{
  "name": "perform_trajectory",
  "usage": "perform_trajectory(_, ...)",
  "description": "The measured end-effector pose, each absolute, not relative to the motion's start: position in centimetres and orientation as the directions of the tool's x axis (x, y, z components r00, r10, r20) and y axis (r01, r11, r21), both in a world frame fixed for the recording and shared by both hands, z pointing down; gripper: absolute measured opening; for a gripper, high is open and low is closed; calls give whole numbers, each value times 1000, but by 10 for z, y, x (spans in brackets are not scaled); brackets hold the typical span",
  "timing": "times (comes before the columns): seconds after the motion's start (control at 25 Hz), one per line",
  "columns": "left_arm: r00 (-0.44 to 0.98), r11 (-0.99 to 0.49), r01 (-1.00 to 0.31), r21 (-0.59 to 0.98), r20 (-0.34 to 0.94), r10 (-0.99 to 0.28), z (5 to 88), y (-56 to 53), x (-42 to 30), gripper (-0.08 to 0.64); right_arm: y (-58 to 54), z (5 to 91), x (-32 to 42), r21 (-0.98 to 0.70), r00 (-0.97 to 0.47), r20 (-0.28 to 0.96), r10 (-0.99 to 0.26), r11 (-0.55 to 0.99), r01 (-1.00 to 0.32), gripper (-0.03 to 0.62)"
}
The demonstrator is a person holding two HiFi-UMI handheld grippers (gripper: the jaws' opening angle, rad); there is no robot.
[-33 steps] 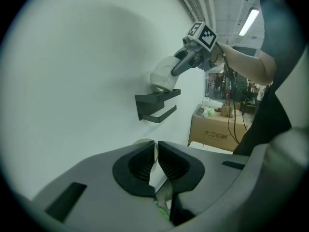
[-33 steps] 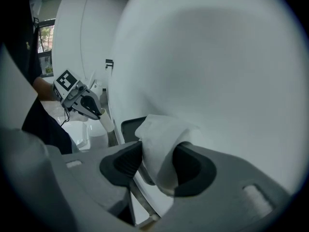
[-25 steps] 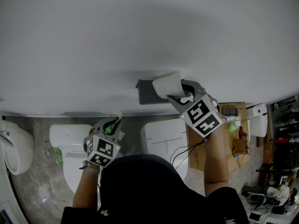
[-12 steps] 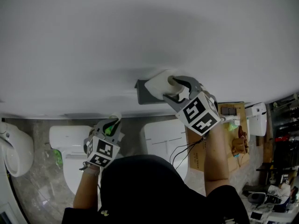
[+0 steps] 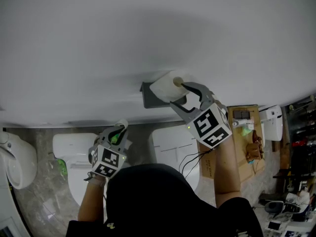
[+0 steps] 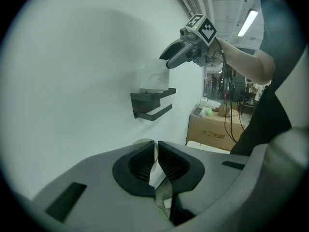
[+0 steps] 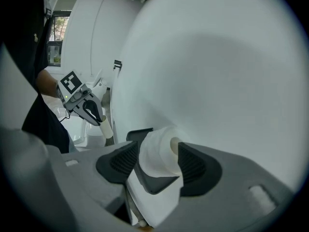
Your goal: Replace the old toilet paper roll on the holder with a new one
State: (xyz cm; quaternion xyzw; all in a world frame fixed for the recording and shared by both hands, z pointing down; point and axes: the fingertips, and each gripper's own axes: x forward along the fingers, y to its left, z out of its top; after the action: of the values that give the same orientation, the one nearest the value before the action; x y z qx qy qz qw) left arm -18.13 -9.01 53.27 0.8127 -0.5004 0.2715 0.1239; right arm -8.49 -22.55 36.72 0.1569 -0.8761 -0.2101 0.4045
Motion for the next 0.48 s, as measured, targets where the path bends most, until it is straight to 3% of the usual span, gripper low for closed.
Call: perform_trajectory(0.48,352,-471,-879,-70,570,-742,533,-79,-171,35,-210,372,-72,463,-657,615,-437,874,-148,261)
